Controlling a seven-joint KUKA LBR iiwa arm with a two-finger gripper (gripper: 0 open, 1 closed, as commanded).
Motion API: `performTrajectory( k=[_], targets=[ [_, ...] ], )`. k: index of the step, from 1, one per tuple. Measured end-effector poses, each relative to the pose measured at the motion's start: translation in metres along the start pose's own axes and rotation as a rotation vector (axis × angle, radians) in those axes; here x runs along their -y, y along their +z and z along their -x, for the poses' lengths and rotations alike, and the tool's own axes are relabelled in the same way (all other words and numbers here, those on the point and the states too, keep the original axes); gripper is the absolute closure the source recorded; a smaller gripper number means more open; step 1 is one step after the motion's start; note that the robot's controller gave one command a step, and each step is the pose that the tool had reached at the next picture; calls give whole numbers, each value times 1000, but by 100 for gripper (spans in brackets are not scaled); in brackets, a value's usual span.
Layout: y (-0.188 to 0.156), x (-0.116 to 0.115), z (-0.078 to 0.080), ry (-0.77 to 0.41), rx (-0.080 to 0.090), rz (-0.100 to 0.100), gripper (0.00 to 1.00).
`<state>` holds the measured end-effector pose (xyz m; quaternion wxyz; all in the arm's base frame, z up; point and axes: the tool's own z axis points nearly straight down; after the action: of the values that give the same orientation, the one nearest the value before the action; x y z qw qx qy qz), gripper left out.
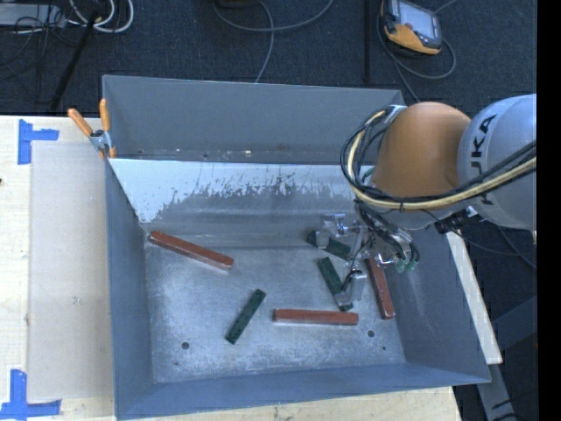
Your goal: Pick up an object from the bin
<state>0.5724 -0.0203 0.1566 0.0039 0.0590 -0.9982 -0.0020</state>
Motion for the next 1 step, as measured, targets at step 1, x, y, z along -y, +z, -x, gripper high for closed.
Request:
performTrajectory(
  k=[1],
  targets=[
    [92,12,-68,-66,-5,-2,0]
  ],
)
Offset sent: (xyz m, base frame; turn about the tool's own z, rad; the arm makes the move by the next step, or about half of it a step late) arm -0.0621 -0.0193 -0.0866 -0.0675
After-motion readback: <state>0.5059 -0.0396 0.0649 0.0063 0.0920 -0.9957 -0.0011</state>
